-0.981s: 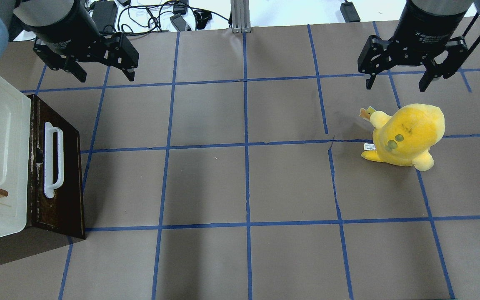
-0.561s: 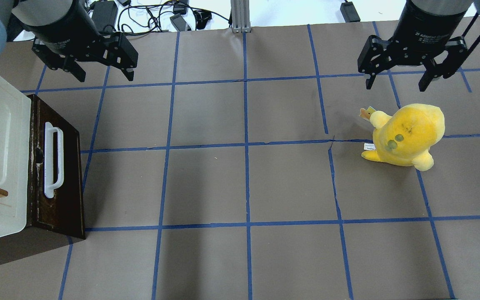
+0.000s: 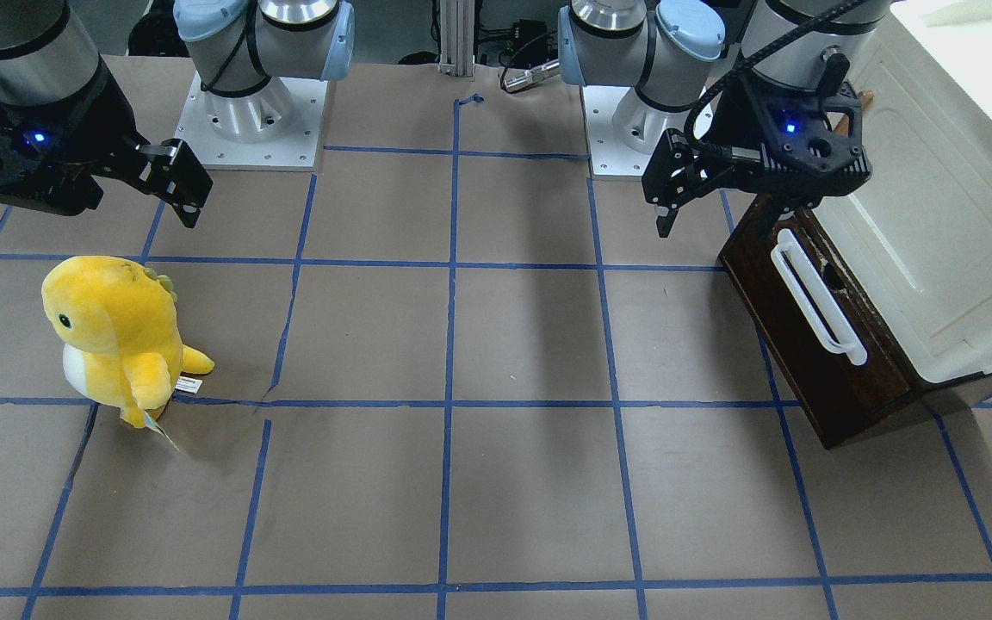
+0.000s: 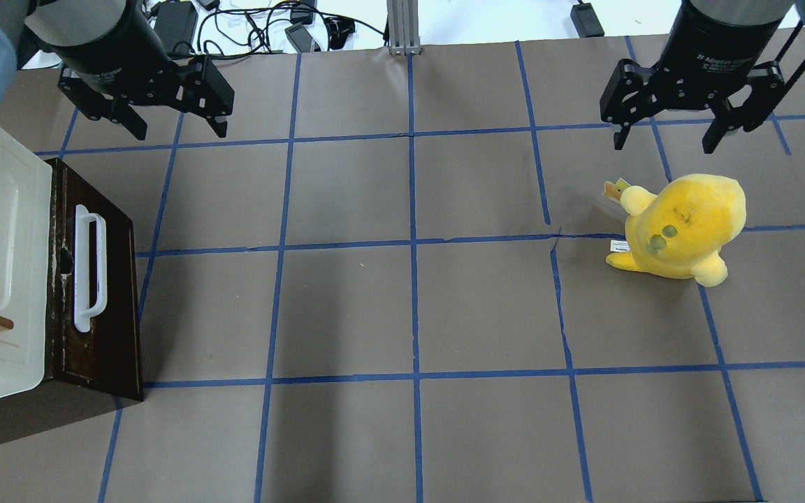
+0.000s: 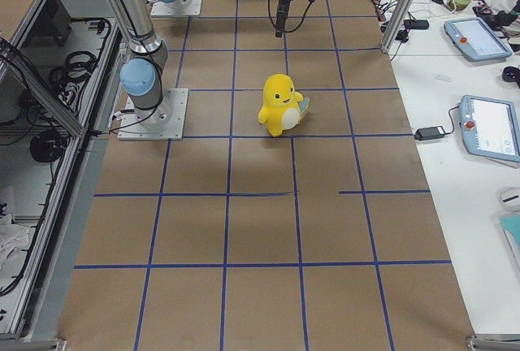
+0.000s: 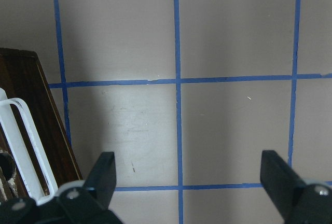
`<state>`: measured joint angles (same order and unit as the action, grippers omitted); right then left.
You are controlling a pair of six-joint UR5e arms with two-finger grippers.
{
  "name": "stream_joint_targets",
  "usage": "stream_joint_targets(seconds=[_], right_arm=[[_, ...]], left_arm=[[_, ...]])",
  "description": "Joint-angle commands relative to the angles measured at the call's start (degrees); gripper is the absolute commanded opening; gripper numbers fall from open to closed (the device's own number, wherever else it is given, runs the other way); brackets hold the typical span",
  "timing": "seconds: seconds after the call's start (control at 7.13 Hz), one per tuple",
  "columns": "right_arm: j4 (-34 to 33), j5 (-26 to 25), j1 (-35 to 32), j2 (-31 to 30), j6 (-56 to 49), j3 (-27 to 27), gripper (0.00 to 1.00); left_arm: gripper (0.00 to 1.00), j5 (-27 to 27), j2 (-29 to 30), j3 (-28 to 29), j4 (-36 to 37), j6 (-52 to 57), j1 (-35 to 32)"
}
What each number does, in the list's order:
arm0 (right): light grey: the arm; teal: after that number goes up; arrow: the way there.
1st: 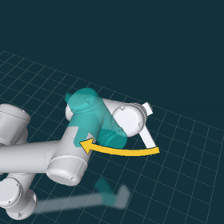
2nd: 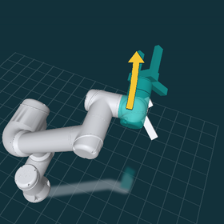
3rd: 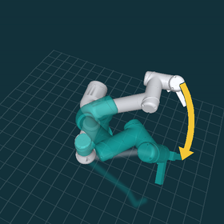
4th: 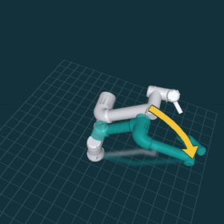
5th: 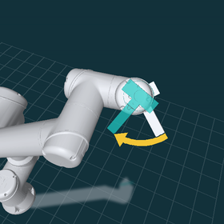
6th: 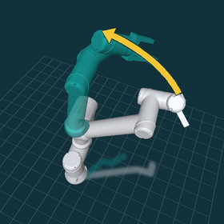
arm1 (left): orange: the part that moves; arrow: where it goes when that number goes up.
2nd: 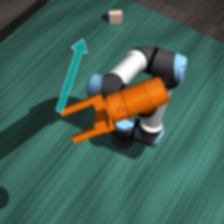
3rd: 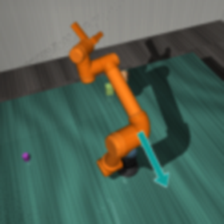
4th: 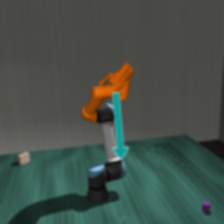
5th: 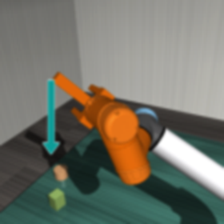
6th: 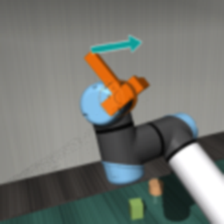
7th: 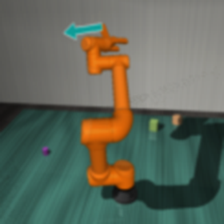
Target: Pull drawer sideways
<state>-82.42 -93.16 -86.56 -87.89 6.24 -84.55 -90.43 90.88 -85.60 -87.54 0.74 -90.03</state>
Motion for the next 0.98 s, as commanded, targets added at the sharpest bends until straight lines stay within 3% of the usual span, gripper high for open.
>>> stream_joint_targets(seconds=[0.0,0.56,0.84], right_arm=[[0.0,0.0,0.0,0.0,0.0,0.0,1.00],[0.1,0.0,0.1,0.0,0.0,0.0,1.00],[0.1,0.0,0.0,0.0,0.0,0.0,1.00]], left_arm=[[1.00,0.2,0.4,0.0,0.0,-0.3,0.0],[1.00,-1.6,5.6,-6.4,0.9,-15.6,-4.2],[1.00,-14.2,10.5,-10.4,1.0,-21.4,-4.3]])
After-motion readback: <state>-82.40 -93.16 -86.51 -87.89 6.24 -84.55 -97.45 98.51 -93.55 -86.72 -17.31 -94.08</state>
